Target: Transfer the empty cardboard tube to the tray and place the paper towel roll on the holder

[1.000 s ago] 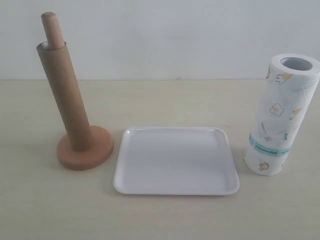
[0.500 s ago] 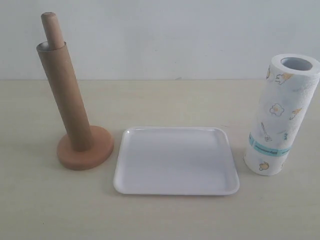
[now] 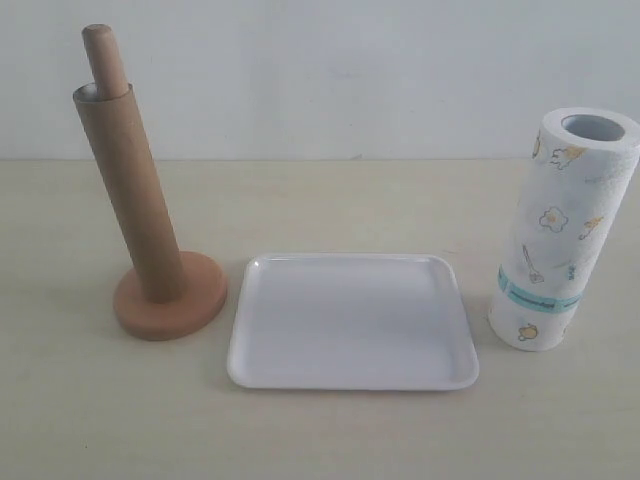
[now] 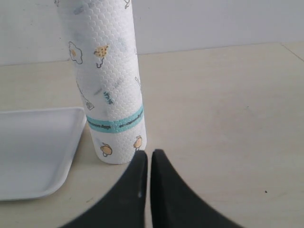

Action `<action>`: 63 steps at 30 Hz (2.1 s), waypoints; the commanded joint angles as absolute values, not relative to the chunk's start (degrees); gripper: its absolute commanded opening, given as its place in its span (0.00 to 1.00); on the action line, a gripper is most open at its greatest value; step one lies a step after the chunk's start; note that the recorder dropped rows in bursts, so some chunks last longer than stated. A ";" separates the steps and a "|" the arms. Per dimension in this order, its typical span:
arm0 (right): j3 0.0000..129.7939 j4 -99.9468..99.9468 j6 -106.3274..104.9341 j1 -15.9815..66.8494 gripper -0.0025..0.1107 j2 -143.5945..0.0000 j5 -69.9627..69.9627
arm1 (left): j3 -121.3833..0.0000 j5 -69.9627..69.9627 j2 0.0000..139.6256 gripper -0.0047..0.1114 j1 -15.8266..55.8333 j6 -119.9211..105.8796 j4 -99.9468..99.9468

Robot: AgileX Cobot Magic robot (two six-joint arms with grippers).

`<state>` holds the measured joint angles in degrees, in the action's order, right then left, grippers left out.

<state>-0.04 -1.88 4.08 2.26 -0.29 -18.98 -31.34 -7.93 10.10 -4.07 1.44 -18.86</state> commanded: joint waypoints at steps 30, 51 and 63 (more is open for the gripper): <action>0.00 -1.78 4.00 1.88 0.05 0.00 -18.66 | -16.11 -47.48 71.79 0.08 15.60 0.00 2.43; 0.00 -1.78 4.00 1.88 0.05 0.00 -18.66 | -25.31 -61.04 95.93 0.73 15.60 1.70 4.96; 0.00 -1.78 4.00 1.88 0.05 0.00 -18.66 | -29.56 -60.48 103.35 0.73 15.60 1.70 4.96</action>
